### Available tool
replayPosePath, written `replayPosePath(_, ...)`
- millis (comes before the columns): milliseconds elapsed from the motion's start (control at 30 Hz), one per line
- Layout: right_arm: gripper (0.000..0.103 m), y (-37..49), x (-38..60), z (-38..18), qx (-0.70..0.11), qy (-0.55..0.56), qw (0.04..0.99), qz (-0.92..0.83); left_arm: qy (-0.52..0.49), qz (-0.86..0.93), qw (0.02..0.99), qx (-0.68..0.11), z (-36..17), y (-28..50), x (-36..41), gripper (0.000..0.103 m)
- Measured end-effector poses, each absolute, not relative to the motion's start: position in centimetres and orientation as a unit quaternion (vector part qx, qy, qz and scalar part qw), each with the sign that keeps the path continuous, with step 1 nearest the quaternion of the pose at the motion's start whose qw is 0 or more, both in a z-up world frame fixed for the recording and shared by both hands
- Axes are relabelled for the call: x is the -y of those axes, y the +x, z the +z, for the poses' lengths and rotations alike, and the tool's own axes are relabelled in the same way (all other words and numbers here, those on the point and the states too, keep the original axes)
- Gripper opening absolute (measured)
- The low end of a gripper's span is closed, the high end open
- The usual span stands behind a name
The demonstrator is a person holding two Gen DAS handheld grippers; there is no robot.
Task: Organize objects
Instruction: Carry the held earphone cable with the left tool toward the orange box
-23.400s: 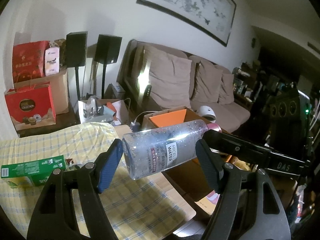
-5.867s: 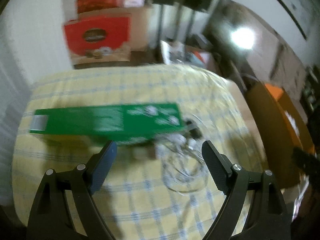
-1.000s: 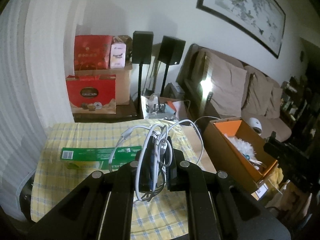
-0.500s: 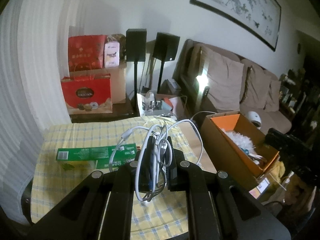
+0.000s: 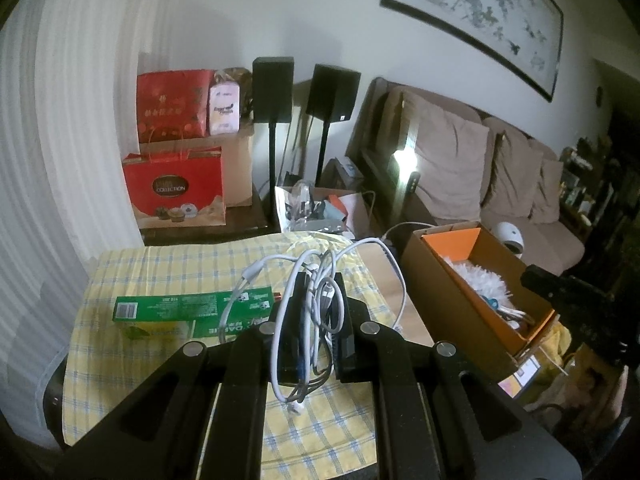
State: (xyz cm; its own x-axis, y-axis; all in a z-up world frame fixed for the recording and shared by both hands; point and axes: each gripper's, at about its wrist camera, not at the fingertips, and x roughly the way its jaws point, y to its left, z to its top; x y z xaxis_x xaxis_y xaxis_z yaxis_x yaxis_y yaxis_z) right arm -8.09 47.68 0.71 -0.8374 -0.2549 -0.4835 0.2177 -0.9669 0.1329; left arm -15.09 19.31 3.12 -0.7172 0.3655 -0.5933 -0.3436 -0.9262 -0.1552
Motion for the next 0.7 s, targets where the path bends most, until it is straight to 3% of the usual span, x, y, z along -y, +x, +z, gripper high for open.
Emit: replayPosePath(700,0.017,-7.1,-50.9,1.8,0.041,0.249,0.073,-0.965,-0.322,0.928,0.184,0.026,2.7,-15.3,-17.9,0.009)
